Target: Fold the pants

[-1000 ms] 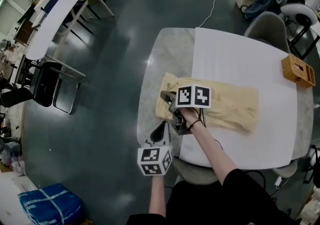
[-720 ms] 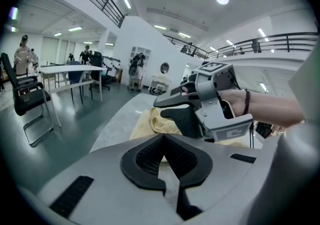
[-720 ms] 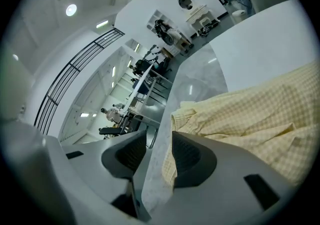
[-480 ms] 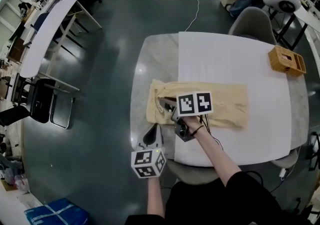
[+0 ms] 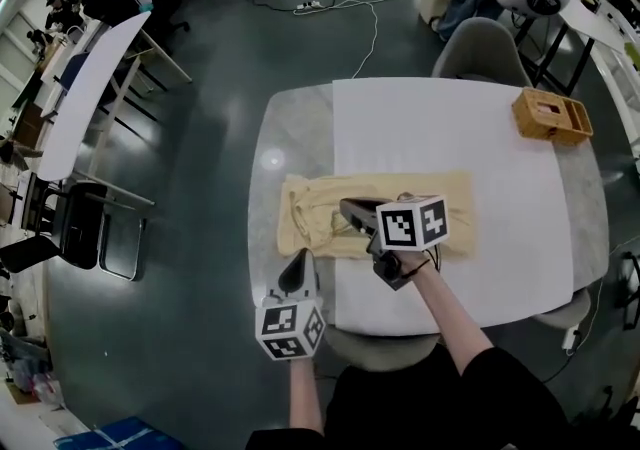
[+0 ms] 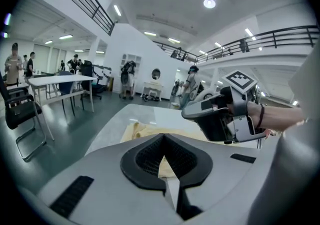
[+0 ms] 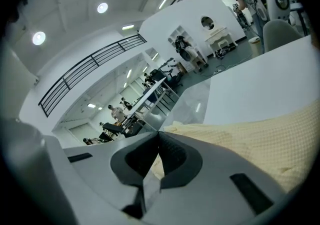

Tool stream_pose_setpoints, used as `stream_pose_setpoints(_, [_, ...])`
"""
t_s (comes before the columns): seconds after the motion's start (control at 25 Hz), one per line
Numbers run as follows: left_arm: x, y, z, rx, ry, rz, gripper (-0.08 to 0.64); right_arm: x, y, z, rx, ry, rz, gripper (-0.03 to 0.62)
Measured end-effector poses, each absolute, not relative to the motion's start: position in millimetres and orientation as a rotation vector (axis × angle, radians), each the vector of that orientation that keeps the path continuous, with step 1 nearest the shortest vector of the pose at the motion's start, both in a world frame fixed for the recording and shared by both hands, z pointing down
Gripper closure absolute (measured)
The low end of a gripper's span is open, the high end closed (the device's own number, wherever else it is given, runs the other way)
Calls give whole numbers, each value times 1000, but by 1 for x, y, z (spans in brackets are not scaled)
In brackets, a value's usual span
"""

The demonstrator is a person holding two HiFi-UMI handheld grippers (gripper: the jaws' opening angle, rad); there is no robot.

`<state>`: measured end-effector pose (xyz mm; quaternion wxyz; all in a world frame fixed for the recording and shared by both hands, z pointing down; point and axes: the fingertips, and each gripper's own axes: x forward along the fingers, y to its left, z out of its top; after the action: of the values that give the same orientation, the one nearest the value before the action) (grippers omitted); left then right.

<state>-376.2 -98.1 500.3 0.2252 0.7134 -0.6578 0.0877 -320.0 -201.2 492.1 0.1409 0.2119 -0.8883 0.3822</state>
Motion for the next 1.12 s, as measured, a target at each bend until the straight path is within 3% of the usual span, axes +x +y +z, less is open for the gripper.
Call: stream_pose_setpoints(1.12, [-261,-149,467,2160,-1726,294,546,-78,-235,490,1135,-2477,960,578])
